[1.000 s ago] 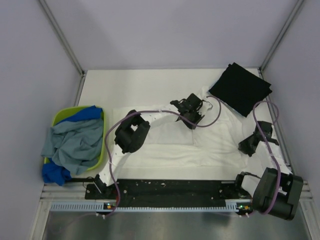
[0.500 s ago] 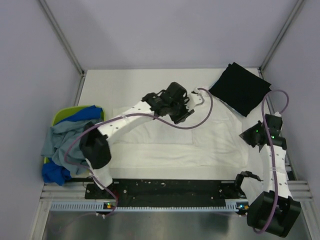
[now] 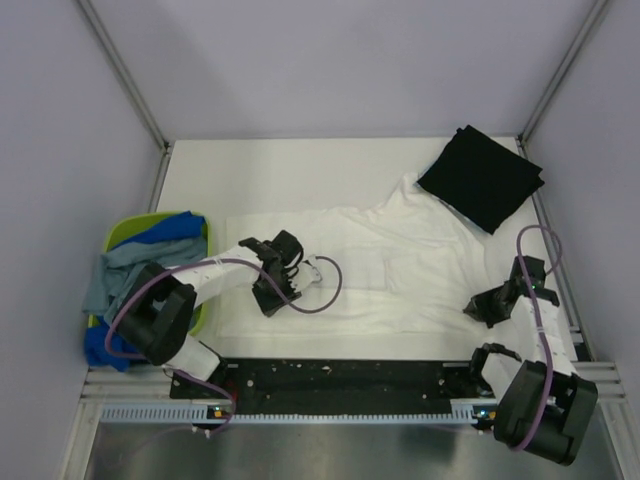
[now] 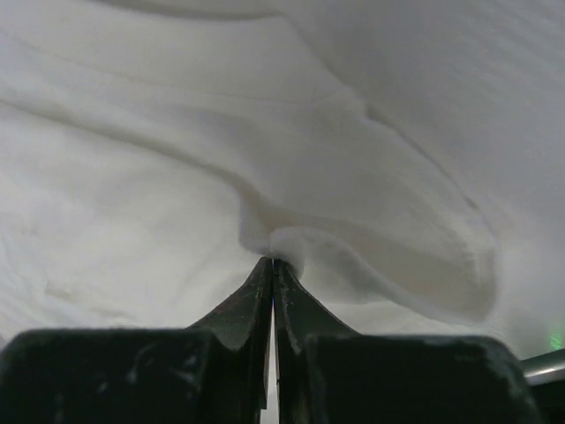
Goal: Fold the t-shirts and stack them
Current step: Fold the flattened tshirt in 1/3 of the way
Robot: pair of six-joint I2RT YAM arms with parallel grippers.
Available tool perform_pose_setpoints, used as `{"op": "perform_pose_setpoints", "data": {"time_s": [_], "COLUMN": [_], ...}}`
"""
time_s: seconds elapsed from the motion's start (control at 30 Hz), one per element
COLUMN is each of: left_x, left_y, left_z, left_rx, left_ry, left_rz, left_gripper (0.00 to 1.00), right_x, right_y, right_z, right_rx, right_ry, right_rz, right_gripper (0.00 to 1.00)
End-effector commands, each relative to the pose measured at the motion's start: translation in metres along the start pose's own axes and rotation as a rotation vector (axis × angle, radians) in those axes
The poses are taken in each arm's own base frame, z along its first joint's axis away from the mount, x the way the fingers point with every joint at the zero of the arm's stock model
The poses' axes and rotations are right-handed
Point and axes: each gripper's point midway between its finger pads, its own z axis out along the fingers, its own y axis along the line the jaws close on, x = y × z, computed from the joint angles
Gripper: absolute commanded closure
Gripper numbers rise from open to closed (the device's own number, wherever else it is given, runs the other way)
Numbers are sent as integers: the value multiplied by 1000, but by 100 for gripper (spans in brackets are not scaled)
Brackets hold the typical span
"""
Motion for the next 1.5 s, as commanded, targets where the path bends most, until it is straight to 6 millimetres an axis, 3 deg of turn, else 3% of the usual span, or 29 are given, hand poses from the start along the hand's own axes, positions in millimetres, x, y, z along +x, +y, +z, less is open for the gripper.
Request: {"op": "perform_pose_setpoints", "data": {"time_s": [0.0,0.03,0.13,0.23,0.3,0.37,0.47,0.53,0.63,0.73,0.8,0.9,0.97,1.07,1.13,1.2,1.33,1.47], "left_x": [19,25,25,17,26,48,95,121,125,112,106,102,100,97,92,89,93,113], "left_y": [27,33,29,12,2,-5,-11,-10,12,31,30,27,25,18,16,16,13,-8], "left_z": [16,16,4,-25,-38,-41,-28,-19,-6,-6,-3,2,2,0,0,-2,-16,-26], "left_rx": [-77,-111,-100,-24,6,7,0,-21,-138,-225,-211,-188,-177,-150,-137,-140,-137,-47], "left_ry": [15,37,32,-37,-43,-4,131,215,203,154,133,112,99,71,49,33,50,107], "left_rz": [-38,-42,-34,10,61,112,163,186,176,149,147,146,137,122,112,102,89,106], "left_gripper": [63,63,60,44,35,32,29,29,26,26,27,35,48,62,78,100,100,100], "right_x": [-37,-42,-55,-55,-53,-37,-24,-21,-23,-17,-9,-6,-6,-6,-7,-10,-18,-36], "right_y": [-23,-27,-13,-2,0,-19,-53,-57,-55,-58,-63,-75,-81,-80,-79,-78,-78,-74], "right_z": [-14,-19,-36,-55,-64,-68,-79,-77,-76,-64,-47,-21,-17,-17,-17,-18,-32,-51], "right_rx": [180,212,191,174,199,316,511,530,521,514,519,568,624,644,634,618,614,626], "right_ry": [-186,-213,-257,-254,-233,-156,-108,-81,-112,-101,-75,-62,-32,-6,-18,-43,-99,-189], "right_rz": [84,91,81,107,122,151,142,112,165,214,263,303,288,261,269,272,253,246], "right_gripper": [100,100,81,56,46,44,44,44,43,43,44,65,76,83,88,100,100,100]}}
